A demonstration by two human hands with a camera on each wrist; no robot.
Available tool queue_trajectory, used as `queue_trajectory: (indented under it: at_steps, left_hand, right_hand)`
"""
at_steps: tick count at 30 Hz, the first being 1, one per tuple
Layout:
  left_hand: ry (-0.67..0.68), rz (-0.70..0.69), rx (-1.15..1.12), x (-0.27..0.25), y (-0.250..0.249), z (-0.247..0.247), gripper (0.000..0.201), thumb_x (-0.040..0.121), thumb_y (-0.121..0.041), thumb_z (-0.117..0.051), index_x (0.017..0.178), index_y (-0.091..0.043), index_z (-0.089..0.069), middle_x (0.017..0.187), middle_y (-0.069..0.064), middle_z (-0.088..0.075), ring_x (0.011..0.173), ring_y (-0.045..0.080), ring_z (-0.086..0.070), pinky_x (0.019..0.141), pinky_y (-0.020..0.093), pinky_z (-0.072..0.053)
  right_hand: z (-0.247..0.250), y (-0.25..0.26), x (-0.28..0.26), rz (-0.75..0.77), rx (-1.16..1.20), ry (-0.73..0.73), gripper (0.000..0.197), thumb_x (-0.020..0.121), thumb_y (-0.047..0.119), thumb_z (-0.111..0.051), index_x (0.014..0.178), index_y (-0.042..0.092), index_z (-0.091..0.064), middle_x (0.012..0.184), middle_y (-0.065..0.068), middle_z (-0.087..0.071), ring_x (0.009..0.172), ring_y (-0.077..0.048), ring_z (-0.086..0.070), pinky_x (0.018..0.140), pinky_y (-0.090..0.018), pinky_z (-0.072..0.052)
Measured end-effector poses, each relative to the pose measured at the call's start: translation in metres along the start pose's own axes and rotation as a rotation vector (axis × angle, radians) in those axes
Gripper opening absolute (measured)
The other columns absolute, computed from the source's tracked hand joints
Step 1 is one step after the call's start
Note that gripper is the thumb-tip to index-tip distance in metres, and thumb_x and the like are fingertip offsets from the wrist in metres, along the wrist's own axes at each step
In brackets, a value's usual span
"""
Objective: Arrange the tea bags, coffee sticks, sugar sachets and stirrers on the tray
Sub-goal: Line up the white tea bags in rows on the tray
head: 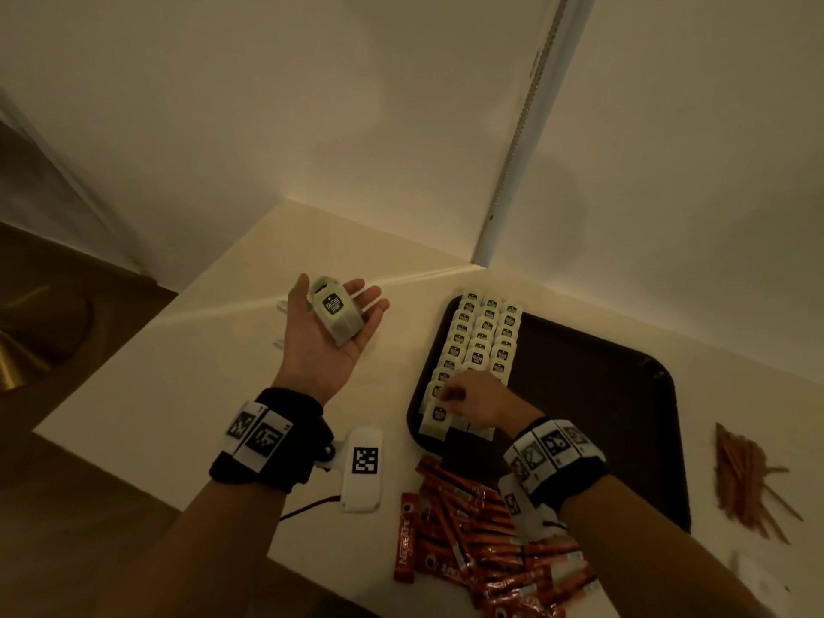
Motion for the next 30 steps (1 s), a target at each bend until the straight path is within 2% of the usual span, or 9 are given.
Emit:
queue_trajectory:
  at_steps: [6, 9, 12, 17, 21, 24, 27, 30]
  left_hand:
    - [-0.014, 0.016, 0.020, 0.001, 0.002, 0.007, 0.057, 0.094, -0.054, -0.038, 0.100, -0.002, -0.061, 0.094, 0.016, -0.071, 0.089, 0.030, -0.071, 0.080, 0.034, -0.058]
    - [-0.019, 0.016, 0.032, 0.002, 0.002, 0.007, 0.057, 0.094, -0.054, -0.038, 0.100, -0.002, -0.061, 0.094, 0.016, -0.071, 0.088, 0.031, -0.071, 0.080, 0.034, -0.057]
    - [-0.020, 0.017, 0.033, 0.002, 0.002, 0.007, 0.056, 0.094, -0.053, -0.038, 0.100, -0.002, -0.061, 0.093, 0.016, -0.071, 0.087, 0.031, -0.071, 0.079, 0.034, -0.058]
    - [-0.015, 0.026, 0.041, 0.003, 0.004, 0.007, 0.056, 0.094, -0.053, -0.039, 0.100, -0.002, -0.061, 0.095, 0.017, -0.071, 0.088, 0.031, -0.071, 0.082, 0.035, -0.056]
    - [-0.022, 0.028, 0.044, 0.003, 0.005, 0.008, 0.056, 0.093, -0.052, -0.040, 0.100, -0.001, -0.062, 0.095, 0.017, -0.071, 0.088, 0.031, -0.071, 0.083, 0.035, -0.056]
    - [-0.022, 0.026, 0.046, 0.004, 0.005, 0.008, 0.056, 0.093, -0.052, -0.040, 0.098, -0.001, -0.063, 0.095, 0.017, -0.071, 0.087, 0.031, -0.071, 0.081, 0.035, -0.056]
    - [-0.023, 0.032, 0.033, 0.003, 0.006, 0.007, 0.059, 0.093, -0.051, -0.042, 0.089, 0.000, -0.070, 0.096, 0.019, -0.070, 0.087, 0.032, -0.071, 0.079, 0.036, -0.058]
    - [-0.021, 0.036, 0.051, 0.002, 0.006, 0.007, 0.057, 0.094, -0.052, -0.040, 0.097, -0.001, -0.064, 0.096, 0.018, -0.071, 0.088, 0.031, -0.071, 0.082, 0.035, -0.056]
  right_hand:
    - [-0.017, -0.019, 0.017, -0.087, 0.036, -0.103, 0.018, 0.089, 0.010, -0.060, 0.106, 0.006, -0.065, 0.116, -0.009, -0.062, 0.106, -0.021, -0.057, 0.085, -0.022, -0.042]
    - [-0.017, -0.019, 0.020, -0.081, 0.051, -0.132, 0.018, 0.089, 0.011, -0.060, 0.105, 0.005, -0.066, 0.114, -0.008, -0.064, 0.106, -0.020, -0.058, 0.084, -0.019, -0.040]
    - [-0.018, -0.020, 0.023, -0.084, 0.085, -0.139, 0.019, 0.089, 0.010, -0.060, 0.105, 0.004, -0.066, 0.114, -0.009, -0.064, 0.106, -0.020, -0.058, 0.084, -0.018, -0.038]
    - [-0.017, -0.026, 0.026, -0.112, 0.146, -0.130, 0.019, 0.088, 0.009, -0.061, 0.106, 0.003, -0.066, 0.112, -0.012, -0.064, 0.104, -0.023, -0.060, 0.083, -0.021, -0.042]
    - [-0.017, -0.032, 0.028, -0.148, 0.193, -0.102, 0.018, 0.088, 0.010, -0.061, 0.105, 0.003, -0.065, 0.109, -0.014, -0.066, 0.099, -0.026, -0.063, 0.088, -0.032, -0.049]
    - [-0.019, -0.032, 0.028, -0.158, 0.211, -0.089, 0.014, 0.088, 0.009, -0.061, 0.101, 0.007, -0.064, 0.107, -0.014, -0.066, 0.096, -0.025, -0.063, 0.088, -0.033, -0.050]
    - [-0.021, -0.031, 0.029, -0.160, 0.206, -0.094, 0.015, 0.088, 0.010, -0.061, 0.102, 0.005, -0.064, 0.106, -0.014, -0.066, 0.099, -0.026, -0.062, 0.085, -0.028, -0.047]
    - [-0.019, -0.030, 0.031, -0.151, 0.180, -0.151, 0.018, 0.088, 0.012, -0.062, 0.103, 0.003, -0.065, 0.105, -0.013, -0.067, 0.101, -0.024, -0.061, 0.075, -0.019, -0.038]
Point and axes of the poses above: each hand's wrist, its own x-axis towards the middle knuckle, its own z-axis out of the back of the hand, y = z × x, the point moved 6 cm from there along x, towards the middle knuckle
